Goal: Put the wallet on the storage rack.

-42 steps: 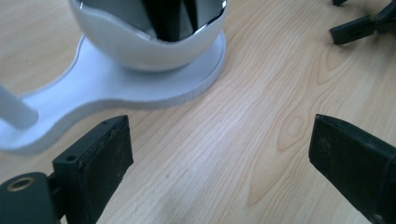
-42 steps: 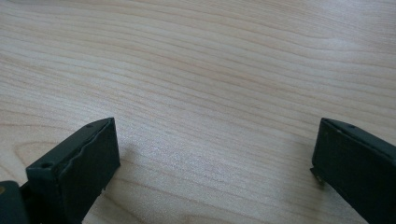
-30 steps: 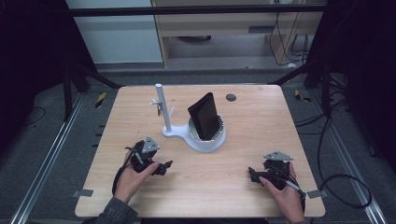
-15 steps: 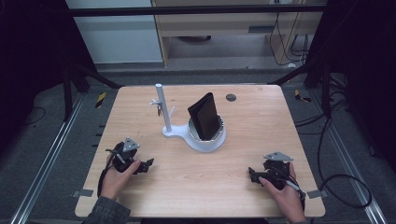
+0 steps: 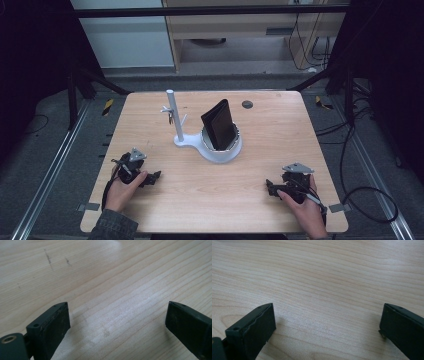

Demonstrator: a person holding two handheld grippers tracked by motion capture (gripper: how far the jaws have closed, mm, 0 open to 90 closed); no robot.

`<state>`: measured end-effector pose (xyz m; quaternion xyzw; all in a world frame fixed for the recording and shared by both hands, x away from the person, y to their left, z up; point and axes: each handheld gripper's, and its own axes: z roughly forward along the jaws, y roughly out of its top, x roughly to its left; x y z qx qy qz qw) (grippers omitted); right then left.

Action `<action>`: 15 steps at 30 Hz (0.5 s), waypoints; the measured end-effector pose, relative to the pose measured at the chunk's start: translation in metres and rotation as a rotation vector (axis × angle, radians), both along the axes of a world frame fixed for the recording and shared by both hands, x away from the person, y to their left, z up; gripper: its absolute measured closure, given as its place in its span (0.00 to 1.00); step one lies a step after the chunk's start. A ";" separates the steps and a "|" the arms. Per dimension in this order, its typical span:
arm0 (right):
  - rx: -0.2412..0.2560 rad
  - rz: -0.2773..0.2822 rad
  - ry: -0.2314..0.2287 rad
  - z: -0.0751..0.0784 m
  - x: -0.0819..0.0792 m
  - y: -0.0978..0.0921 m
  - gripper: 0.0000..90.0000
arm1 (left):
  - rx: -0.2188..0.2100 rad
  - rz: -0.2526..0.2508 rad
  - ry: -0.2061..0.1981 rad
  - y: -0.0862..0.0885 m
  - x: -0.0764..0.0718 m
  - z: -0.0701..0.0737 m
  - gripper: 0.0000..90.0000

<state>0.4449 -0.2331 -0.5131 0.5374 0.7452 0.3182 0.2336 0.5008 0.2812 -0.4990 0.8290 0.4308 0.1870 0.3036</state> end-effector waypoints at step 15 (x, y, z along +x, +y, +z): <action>0.004 -0.003 0.002 0.000 -0.001 0.001 0.00 | -0.059 0.004 -0.035 0.003 0.000 -0.009 0.00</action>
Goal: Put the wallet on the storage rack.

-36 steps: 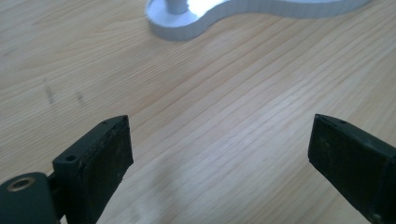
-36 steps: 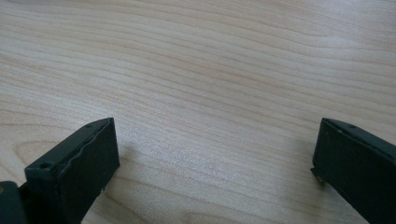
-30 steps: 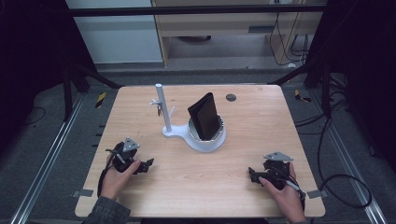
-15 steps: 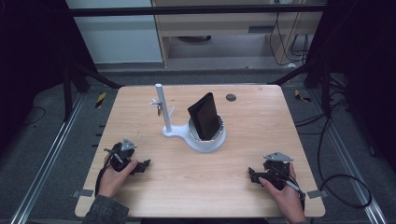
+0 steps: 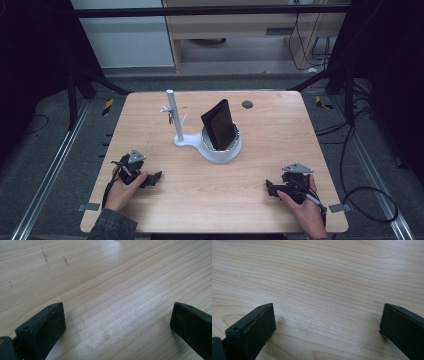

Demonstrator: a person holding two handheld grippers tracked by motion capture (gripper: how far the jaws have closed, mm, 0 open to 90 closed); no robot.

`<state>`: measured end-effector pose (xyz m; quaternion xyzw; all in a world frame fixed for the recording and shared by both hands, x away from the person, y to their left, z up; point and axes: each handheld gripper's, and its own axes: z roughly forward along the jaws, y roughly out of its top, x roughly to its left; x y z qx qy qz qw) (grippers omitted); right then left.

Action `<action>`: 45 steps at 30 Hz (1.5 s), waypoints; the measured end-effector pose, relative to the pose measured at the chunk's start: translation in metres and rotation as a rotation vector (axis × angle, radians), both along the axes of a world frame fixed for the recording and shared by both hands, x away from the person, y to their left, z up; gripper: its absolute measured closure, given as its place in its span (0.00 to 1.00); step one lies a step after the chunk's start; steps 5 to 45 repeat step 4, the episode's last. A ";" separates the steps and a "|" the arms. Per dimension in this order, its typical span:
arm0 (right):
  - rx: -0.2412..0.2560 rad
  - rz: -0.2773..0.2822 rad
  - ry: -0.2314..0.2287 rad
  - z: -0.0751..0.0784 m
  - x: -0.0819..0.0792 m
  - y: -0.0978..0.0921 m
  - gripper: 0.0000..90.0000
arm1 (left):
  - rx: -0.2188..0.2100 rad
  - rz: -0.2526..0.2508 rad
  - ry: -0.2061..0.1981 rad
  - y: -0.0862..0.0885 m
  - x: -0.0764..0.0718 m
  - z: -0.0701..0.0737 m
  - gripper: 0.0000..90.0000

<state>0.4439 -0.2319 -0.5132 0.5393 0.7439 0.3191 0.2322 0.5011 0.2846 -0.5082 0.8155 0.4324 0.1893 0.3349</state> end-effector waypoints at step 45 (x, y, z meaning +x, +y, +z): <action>0.001 0.000 0.002 0.000 0.000 0.000 0.00 | 0.000 0.001 0.000 0.000 0.000 0.000 0.00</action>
